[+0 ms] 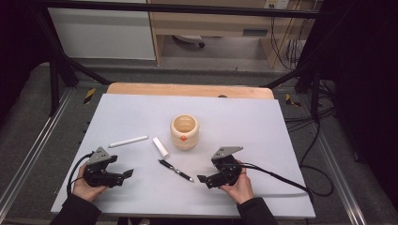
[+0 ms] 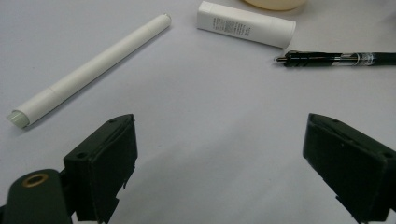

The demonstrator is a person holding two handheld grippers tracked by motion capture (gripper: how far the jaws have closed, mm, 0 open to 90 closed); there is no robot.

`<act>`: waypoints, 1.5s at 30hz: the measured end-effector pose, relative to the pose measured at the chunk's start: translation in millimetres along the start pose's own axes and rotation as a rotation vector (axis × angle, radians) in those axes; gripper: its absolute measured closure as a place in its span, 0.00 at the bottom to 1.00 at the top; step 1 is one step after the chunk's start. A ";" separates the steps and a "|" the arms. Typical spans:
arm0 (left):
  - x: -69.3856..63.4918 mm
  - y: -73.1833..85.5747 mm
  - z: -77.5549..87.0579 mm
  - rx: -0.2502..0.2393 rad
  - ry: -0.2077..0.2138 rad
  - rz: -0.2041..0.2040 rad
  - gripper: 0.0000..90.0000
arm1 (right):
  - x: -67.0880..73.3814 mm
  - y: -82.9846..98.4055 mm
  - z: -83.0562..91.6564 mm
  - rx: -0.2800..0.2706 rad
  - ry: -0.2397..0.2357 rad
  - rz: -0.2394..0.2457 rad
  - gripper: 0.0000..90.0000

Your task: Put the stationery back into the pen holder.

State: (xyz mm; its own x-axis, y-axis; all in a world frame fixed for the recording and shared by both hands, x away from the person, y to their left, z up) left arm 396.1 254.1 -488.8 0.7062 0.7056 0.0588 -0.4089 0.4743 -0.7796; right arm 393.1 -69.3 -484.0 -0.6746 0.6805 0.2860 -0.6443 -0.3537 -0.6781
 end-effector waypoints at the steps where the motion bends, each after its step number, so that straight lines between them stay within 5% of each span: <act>1: -0.1 -0.1 0.1 -0.002 0.001 0.001 0.11 | 1.7 -0.8 -2.1 0.007 -0.004 0.007 0.20; 13: 0.7 0.8 -0.6 0.004 0.000 0.004 0.11 | 22.3 -9.4 -24.9 0.046 -0.030 0.071 0.41; 27: 1.0 1.4 -1.6 0.007 -0.001 0.012 0.10 | 30.3 -10.3 -42.3 0.073 -0.068 0.078 0.69; 45: 0.8 2.0 -2.2 0.012 0.006 0.011 0.10 | 34.6 -6.0 -54.3 0.094 -0.086 0.117 0.85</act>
Point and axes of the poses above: each handheld gripper's, and its own axes: z roughly backward along the jaws, y roughly out of its underside, x roughly to its left, the point moved 8 cm from there along -z, roughly forward along the jaws, and after that the axes turned 10 degrees about -z, right-handed, at the moved point
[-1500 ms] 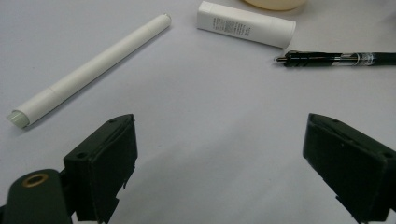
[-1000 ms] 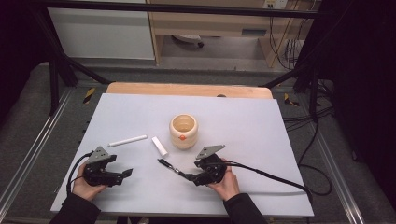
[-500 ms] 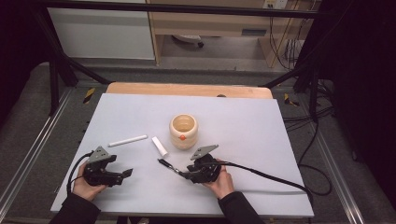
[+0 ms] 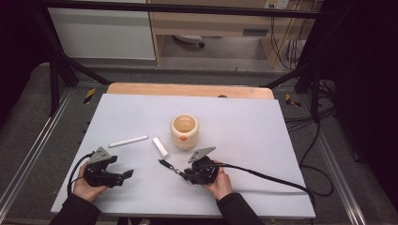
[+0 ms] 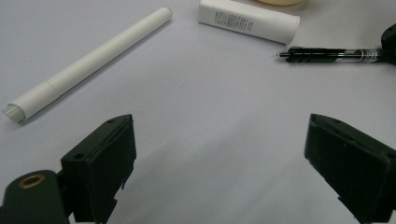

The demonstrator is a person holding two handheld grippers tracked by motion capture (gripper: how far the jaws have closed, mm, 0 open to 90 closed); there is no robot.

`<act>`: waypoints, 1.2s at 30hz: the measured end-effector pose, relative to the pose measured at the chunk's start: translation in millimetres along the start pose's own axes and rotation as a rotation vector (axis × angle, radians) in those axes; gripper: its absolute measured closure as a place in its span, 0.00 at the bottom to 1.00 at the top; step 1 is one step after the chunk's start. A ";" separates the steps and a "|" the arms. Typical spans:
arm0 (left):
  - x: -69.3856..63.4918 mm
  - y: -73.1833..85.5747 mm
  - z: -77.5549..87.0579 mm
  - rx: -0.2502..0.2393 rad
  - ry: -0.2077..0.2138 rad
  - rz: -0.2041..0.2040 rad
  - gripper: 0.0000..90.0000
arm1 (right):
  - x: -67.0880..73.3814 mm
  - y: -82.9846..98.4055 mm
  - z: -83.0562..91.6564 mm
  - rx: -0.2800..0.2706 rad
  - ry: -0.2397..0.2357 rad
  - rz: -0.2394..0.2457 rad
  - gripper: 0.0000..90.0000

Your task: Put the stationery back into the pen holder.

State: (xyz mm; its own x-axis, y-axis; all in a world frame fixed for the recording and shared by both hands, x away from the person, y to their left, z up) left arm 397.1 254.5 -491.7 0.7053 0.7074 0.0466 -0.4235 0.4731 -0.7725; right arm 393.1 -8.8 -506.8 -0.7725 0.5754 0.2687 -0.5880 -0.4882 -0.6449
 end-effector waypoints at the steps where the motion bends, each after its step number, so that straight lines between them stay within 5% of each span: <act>1: -0.1 0.0 0.0 0.000 0.000 0.000 0.10 | 0.2 0.2 0.0 0.001 -0.002 0.004 0.86; 23: -5.4 -3.6 -2.1 0.000 0.022 0.014 0.12 | 0.5 0.0 0.1 0.001 -0.009 -0.027 0.90; 36: -9.3 -4.2 -0.6 -0.003 0.040 -0.040 0.11 | 2.8 -3.3 6.9 -0.003 -0.023 -0.043 0.90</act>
Point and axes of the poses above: each handheld gripper's, and its own axes: z roughly backward along the jaws, y roughly out of its underside, x roughly to its left, the point moved 8 cm from there along -z, roughly forward along the jaws, and after that the axes turned 10 degrees about -z, right-handed, at the moved point
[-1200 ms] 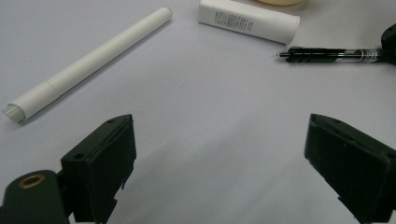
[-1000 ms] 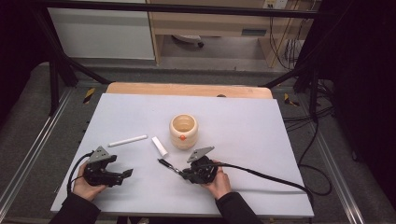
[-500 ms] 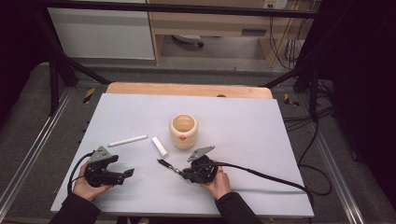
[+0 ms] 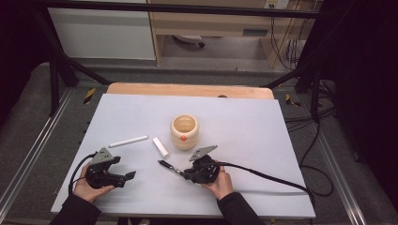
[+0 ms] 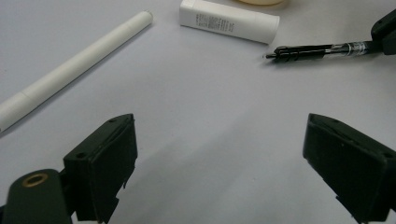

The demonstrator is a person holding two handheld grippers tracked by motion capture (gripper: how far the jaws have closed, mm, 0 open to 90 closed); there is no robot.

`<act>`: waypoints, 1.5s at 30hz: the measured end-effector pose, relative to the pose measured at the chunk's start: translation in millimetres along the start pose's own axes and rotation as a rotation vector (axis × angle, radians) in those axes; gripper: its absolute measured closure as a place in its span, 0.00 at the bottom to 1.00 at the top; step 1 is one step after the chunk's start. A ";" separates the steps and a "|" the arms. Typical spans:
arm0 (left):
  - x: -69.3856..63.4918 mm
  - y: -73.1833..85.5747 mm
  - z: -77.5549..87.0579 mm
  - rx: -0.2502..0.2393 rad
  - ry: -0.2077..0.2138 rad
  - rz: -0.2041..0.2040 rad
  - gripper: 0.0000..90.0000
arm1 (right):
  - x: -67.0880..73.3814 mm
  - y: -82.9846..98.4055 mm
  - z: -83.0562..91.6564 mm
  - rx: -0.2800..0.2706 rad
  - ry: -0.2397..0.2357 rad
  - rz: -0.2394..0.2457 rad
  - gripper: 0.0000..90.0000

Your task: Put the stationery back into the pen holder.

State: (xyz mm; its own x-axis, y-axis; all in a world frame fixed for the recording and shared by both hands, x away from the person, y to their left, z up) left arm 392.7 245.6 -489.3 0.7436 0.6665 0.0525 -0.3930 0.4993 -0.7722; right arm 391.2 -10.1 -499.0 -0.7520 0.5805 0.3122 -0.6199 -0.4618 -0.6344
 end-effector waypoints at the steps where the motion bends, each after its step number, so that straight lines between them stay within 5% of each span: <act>1: -0.3 0.0 -0.1 0.000 0.001 -0.001 0.11 | 0.6 -0.1 0.6 0.002 -0.003 -0.003 0.90; 8: -5.2 -2.4 -0.2 -0.004 0.014 -0.028 0.12 | 2.3 -4.7 8.1 -0.008 -0.017 -0.002 0.90; 22: -20.2 -18.4 -1.3 -0.026 0.026 -0.145 0.14 | 6.1 -12.4 32.1 0.002 -0.047 0.009 0.90; 45: -55.8 -51.0 -19.5 -0.007 0.051 -0.430 0.13 | 6.8 -12.6 44.2 0.034 -0.056 0.017 0.90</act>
Point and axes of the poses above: each handheld gripper's, and its own axes: z roughly backward along the jaws, y roughly out of its underside, x roughly to its left, the point moved 8 cm from there along -z, roughly forward along the jaws, and after that the axes turned 10 degrees about -z, right-handed, at the moved point
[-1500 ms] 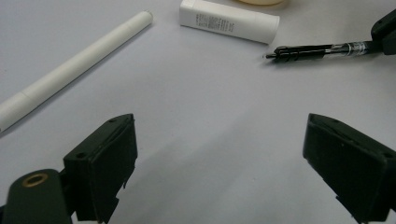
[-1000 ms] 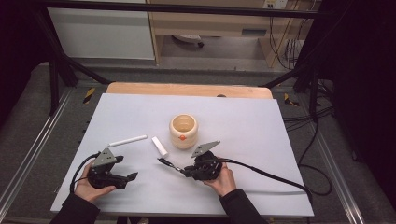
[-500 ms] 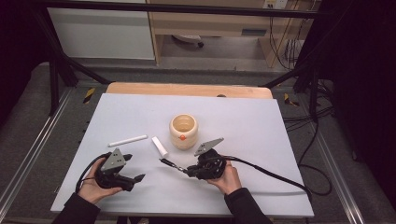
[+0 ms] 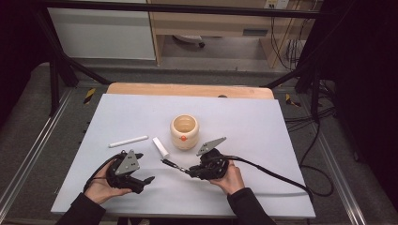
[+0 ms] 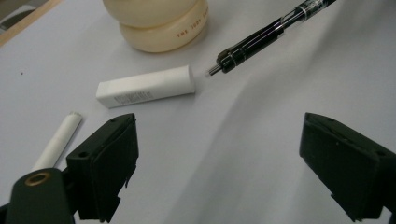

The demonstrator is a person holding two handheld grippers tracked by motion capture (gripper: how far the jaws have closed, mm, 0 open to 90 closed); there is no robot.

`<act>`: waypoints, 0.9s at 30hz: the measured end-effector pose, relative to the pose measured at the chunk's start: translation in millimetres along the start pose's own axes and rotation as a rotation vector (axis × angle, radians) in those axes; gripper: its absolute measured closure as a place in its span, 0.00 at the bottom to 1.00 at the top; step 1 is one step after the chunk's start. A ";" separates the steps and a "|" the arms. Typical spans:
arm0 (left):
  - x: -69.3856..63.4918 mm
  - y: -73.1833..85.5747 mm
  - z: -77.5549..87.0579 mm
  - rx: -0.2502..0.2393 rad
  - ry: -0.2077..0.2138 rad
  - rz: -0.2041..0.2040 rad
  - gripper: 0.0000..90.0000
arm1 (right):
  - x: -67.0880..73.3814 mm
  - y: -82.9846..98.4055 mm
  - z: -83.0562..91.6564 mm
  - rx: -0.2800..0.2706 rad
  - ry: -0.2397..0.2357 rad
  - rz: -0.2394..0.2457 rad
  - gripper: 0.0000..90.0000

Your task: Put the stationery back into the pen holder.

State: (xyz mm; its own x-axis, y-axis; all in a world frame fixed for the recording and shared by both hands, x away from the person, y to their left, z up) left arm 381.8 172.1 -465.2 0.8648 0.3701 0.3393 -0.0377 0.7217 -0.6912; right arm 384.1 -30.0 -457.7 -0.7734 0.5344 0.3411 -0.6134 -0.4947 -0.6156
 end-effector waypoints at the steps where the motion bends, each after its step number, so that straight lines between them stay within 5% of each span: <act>1: -1.0 -2.0 -0.7 0.000 0.002 -0.018 0.13 | 0.3 -0.1 0.4 -0.001 -0.003 0.000 0.90; 27: -17.9 -41.9 -19.5 -0.039 -0.017 -0.366 0.18 | 1.1 -1.7 5.2 0.010 -0.012 -0.019 0.90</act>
State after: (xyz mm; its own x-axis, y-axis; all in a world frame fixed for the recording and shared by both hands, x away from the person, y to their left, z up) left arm 377.6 123.9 -454.7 0.8089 0.1013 0.5792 0.2921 0.7857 -0.5453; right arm 383.5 -32.1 -452.5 -0.7634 0.5354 0.3613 -0.6295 -0.4915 -0.6018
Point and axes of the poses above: each handheld gripper's, and its own axes: z roughly backward along the jaws, y roughly out of its underside, x roughly to its left, the point moved 8 cm from there along -z, roughly forward along the jaws, and after that the axes turned 10 degrees about -z, right-handed, at the moved point
